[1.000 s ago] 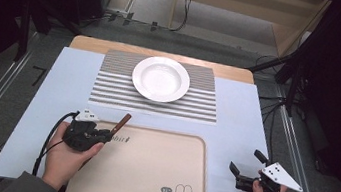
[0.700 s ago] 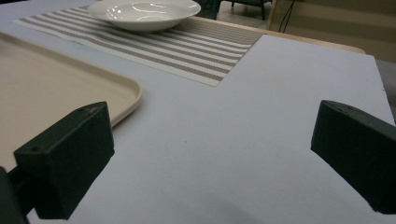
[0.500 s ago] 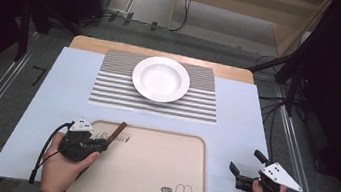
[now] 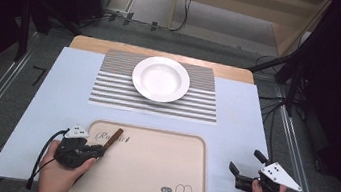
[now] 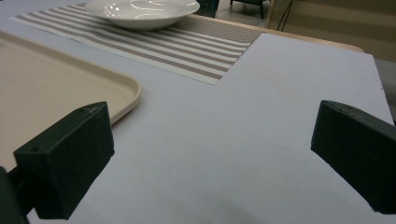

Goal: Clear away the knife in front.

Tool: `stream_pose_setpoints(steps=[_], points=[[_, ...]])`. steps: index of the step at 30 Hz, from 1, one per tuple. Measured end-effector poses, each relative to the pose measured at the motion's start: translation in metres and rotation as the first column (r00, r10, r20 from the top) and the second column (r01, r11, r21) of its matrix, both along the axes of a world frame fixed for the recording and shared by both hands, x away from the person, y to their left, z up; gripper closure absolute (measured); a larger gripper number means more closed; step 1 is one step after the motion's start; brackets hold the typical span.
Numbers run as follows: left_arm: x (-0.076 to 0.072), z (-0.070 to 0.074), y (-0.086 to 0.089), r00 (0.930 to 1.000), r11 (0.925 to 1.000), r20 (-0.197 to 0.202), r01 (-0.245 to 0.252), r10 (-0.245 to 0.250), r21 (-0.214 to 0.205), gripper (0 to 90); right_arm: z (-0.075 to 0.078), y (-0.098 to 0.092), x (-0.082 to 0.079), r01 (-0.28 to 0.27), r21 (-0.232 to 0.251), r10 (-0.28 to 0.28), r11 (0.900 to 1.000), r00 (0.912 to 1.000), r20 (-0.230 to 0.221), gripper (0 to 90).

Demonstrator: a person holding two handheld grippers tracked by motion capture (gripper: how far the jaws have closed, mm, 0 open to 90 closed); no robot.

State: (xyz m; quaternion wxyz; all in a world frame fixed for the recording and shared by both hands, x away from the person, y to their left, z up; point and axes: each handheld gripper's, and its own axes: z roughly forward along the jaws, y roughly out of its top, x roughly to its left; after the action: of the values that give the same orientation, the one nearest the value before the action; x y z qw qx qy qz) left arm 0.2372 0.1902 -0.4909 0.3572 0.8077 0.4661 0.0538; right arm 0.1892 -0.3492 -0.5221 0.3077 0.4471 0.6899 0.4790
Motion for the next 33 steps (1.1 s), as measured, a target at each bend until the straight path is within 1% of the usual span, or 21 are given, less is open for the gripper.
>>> stream_pose_setpoints(steps=[5,9,10,12,15,16,17,18,20,22,24,28,29,33], points=[[-0.001,-0.003,0.001,0.9998,0.9998,0.003,-0.018,0.018,0.002,76.9,0.000,0.000,0.000,0.000,-0.001,0.000,1.0000,1.0000,0.000,0.0],[-0.001,-0.004,0.002,0.9997,0.9998,0.008,-0.022,0.022,0.002,76.0,0.000,0.000,0.000,-0.001,-0.001,0.001,1.0000,1.0000,0.000,0.0],[-0.001,-0.003,0.002,0.9995,0.9996,0.016,-0.026,0.026,0.012,74.8,0.000,0.000,0.000,-0.001,-0.001,0.001,1.0000,1.0000,0.001,0.0],[0.000,-0.002,0.002,0.9988,0.9989,0.028,-0.042,0.041,0.022,67.7,0.000,0.000,0.000,-0.001,0.000,0.001,1.0000,1.0000,0.001,0.0],[0.001,0.003,0.004,0.9979,0.9992,0.051,-0.039,0.039,-0.004,66.8,0.000,0.000,0.000,-0.001,0.000,0.001,1.0000,1.0000,0.001,0.0],[0.001,0.005,0.005,0.9978,0.9993,0.056,-0.036,0.036,-0.010,68.7,0.000,0.000,0.000,-0.001,0.000,0.001,1.0000,1.0000,0.000,0.0],[0.001,0.007,0.004,0.9971,0.9991,0.069,-0.030,0.032,-0.028,71.3,0.000,0.000,0.000,-0.001,0.000,0.001,1.0000,1.0000,0.000,0.0],[0.001,0.008,0.004,0.9970,0.9992,0.075,-0.017,0.020,-0.035,74.7,0.000,0.000,0.000,0.000,-0.001,0.000,1.0000,1.0000,0.000,0.0],[0.001,0.010,0.002,0.9963,0.9994,0.086,0.004,-0.001,-0.035,83.1,0.000,0.000,0.000,0.000,-0.001,0.000,1.0000,1.0000,0.000,0.0],[0.002,0.012,0.000,0.9959,0.9991,0.088,0.026,-0.023,-0.032,89.6,0.000,0.000,0.000,0.000,-0.002,0.000,1.0000,1.0000,-0.001,0.0],[0.003,0.012,-0.004,0.9952,0.9989,0.091,0.039,-0.036,-0.026,89.9,0.000,0.000,0.000,0.000,-0.002,0.000,1.0000,1.0000,0.000,0.0],[0.006,0.010,-0.012,0.9943,0.9974,0.082,0.070,-0.069,-0.016,90.0,0.000,0.000,0.000,0.000,-0.002,0.000,1.0000,1.0000,0.000,0.0],[0.007,0.009,-0.014,0.9938,0.9968,0.078,0.080,-0.079,-0.005,90.0,0.000,0.000,0.000,0.000,-0.002,0.000,1.0000,1.0000,0.000,0.0],[0.009,0.004,-0.018,0.9940,0.9961,0.066,0.087,-0.088,0.011,90.0,0.000,0.000,0.000,0.000,-0.001,0.000,1.0000,1.0000,0.000,0.0]])
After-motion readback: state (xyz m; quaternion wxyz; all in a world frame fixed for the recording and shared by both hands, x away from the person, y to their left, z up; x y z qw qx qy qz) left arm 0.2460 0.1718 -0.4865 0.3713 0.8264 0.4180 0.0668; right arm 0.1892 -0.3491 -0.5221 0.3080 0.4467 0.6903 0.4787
